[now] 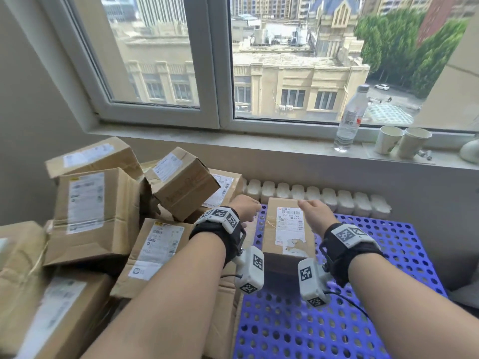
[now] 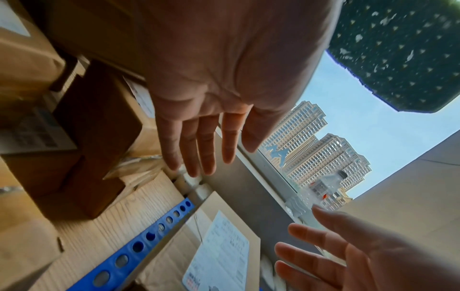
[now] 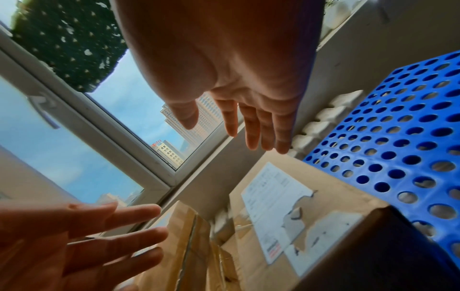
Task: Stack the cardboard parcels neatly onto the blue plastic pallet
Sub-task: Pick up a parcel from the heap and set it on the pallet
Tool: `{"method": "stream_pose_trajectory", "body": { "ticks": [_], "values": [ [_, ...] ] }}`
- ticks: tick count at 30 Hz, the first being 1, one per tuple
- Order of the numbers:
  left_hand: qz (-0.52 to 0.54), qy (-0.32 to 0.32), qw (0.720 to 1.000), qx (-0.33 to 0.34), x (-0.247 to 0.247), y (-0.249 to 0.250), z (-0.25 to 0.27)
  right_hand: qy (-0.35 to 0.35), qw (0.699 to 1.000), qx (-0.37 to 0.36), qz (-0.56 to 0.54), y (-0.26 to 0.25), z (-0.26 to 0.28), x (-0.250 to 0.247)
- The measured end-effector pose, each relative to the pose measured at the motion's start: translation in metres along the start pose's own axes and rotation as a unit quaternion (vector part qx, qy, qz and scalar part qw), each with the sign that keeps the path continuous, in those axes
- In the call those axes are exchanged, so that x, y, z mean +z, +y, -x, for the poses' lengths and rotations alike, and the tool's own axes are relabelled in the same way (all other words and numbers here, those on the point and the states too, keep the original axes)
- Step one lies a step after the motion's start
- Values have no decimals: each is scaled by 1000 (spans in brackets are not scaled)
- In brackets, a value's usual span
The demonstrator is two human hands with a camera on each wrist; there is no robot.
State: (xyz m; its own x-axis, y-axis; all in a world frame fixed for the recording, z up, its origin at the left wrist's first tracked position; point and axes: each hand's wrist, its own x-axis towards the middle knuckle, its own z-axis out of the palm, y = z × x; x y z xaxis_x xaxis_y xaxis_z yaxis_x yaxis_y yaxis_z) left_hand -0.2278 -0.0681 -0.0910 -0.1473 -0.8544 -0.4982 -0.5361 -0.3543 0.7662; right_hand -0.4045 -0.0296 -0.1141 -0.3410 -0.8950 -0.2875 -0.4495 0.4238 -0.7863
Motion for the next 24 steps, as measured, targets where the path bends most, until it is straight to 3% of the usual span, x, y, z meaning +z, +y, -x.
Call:
{"method": "stream_pose_trajectory", "body": {
  "ticks": [7,13,19,24],
  "values": [
    [100,60,992,44,-39,-5,40,-48,998,-44,-23,-41,23,21],
    [132,187,971,73,-105,-2,68,-75,993,-96,-3,-96,38,44],
    [119,329,932,99,-168,-11,56,-84,990,-115,21,-147,38,70],
    [63,329,938,91,-206,-21,31,-91,991,-94,36,-181,36,97]
  ]
}}
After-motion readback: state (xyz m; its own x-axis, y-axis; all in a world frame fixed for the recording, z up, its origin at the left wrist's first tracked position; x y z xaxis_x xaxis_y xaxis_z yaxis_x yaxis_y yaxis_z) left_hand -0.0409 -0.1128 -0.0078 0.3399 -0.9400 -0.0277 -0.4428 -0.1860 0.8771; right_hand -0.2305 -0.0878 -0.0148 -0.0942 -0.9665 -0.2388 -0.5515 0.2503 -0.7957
